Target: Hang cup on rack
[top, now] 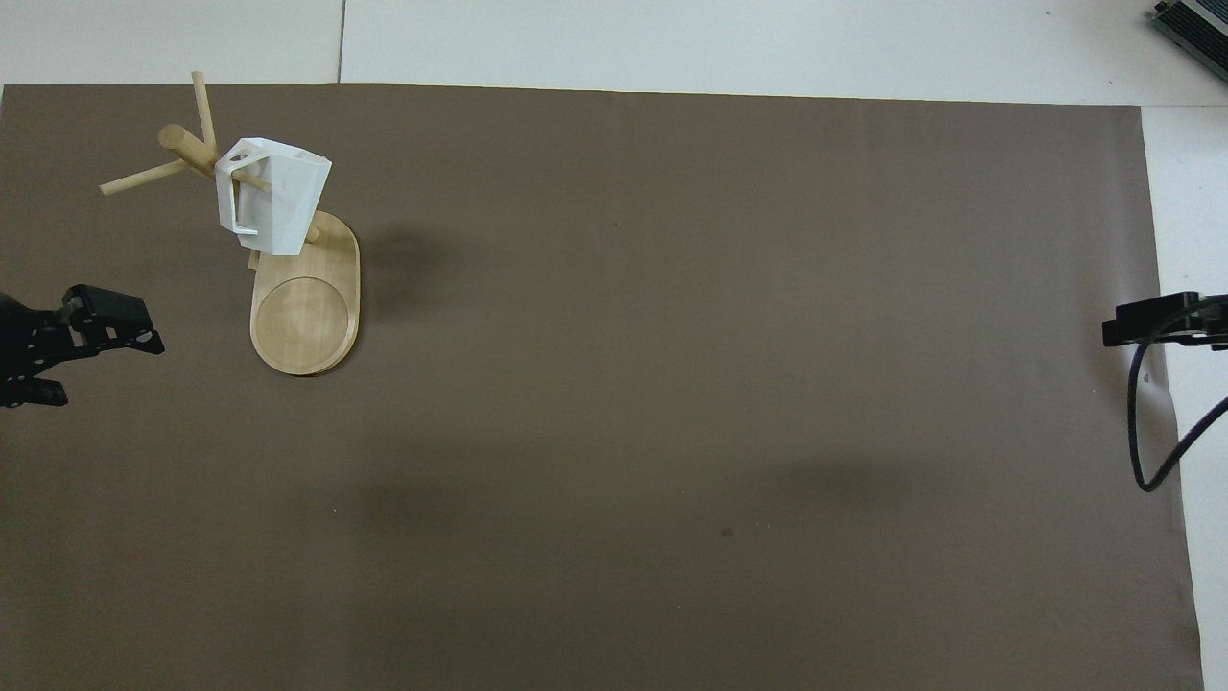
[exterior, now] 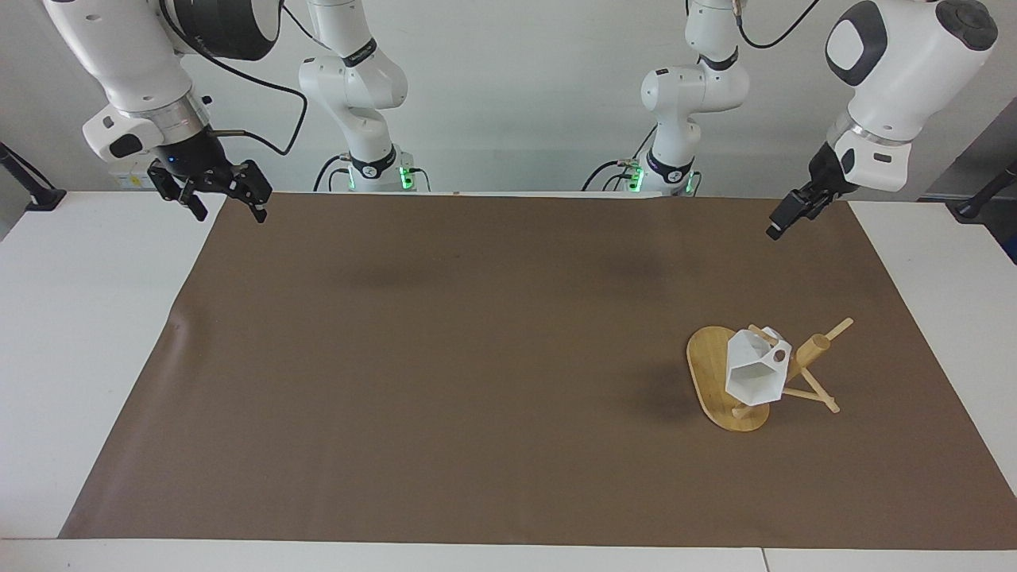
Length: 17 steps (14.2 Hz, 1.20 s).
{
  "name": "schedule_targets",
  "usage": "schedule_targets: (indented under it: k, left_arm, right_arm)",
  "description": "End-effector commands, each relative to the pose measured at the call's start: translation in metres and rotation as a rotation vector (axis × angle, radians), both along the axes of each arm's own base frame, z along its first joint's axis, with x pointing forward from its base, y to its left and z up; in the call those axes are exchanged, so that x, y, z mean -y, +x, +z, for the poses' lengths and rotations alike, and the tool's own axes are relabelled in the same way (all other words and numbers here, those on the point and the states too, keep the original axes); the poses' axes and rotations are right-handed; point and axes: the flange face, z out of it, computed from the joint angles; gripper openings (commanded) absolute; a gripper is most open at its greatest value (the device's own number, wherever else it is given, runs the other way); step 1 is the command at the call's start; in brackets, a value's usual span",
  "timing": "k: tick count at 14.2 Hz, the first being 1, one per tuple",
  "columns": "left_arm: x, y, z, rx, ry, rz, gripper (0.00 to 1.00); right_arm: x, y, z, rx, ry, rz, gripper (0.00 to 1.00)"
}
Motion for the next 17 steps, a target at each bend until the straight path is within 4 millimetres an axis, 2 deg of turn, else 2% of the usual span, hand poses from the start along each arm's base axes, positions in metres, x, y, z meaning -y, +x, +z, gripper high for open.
schedule_targets:
  k: [1, 6, 8, 10, 12, 15, 17]
  left_arm:
    - [-0.003, -0.004, 0.005, -0.001, 0.029, -0.318, 1.00]
    - [-0.004, 0.006, 0.028, 0.003, 0.061, -0.342, 1.00]
    - [0.010, 0.007, 0.045, -0.029, 0.086, -0.383, 1.00]
    - [0.024, 0.013, 0.043, -0.005, 0.083, -0.408, 1.00]
    - [0.024, 0.007, 0.030, 0.003, 0.081, -0.408, 1.00]
    - [0.029, 0.006, 0.036, 0.026, 0.057, -0.385, 1.00]
    - [0.028, 0.014, 0.041, 0.087, -0.021, -0.342, 1.00]
  right_arm:
    - [-0.001, -0.005, 0.003, -0.002, 0.001, -0.017, 1.00]
    - [-0.001, -0.005, 0.002, -0.007, 0.001, -0.017, 1.00]
    - [-0.001, -0.005, 0.002, -0.007, 0.001, -0.017, 1.00]
    - [-0.001, -0.005, 0.002, -0.007, 0.001, -0.016, 1.00]
    - [-0.001, -0.005, 0.002, -0.007, 0.001, -0.016, 1.00]
    - [-0.001, -0.005, 0.002, -0.007, 0.001, -0.016, 1.00]
    - [-0.001, -0.005, 0.002, -0.007, 0.001, -0.016, 1.00]
